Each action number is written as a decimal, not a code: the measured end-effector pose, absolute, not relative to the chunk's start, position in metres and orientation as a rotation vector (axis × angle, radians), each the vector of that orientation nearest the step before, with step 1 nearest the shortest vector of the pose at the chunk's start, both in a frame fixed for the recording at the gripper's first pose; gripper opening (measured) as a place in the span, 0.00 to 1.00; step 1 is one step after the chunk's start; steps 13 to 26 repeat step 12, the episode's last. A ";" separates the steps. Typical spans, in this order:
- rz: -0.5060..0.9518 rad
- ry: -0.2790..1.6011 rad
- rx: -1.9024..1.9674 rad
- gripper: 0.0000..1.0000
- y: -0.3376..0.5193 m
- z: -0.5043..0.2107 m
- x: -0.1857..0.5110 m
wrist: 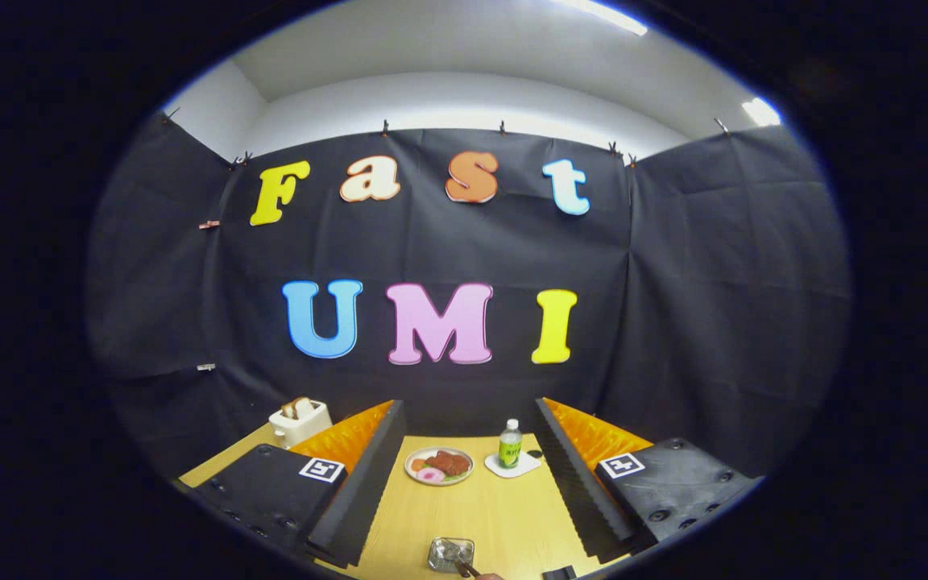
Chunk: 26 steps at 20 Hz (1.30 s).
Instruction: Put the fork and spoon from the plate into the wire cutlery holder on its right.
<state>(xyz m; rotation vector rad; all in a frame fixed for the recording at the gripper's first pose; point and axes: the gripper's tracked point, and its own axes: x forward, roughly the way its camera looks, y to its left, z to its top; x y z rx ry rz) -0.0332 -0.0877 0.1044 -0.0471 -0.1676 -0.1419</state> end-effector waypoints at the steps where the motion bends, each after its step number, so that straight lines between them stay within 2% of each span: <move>1: -0.141 -0.178 -0.058 0.98 -0.080 0.103 -0.036; 4: -0.158 -0.144 -0.055 0.99 -0.067 0.085 -0.042; 12: -0.071 -0.026 -0.044 0.99 -0.031 0.029 -0.030; 26: -0.071 -0.026 -0.044 0.99 -0.031 0.029 -0.030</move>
